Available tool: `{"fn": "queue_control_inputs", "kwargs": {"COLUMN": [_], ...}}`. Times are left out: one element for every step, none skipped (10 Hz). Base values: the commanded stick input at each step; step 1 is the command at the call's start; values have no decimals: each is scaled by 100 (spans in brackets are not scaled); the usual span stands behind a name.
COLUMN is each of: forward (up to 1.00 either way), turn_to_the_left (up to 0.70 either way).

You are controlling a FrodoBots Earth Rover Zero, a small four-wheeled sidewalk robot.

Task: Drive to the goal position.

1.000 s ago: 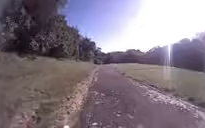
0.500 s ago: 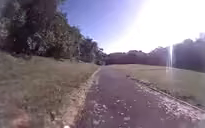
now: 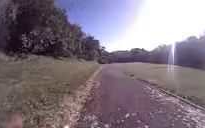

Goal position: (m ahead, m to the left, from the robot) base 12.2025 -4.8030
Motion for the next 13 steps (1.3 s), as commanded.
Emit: {"fn": "queue_control_inputs", "kwargs": {"forward": [100,100,100,100,100,100,100,100,100,100,100,100,100], "turn_to_the_left": [0,0,0,0,0,0,0,0,0,0,0,0,0]}}
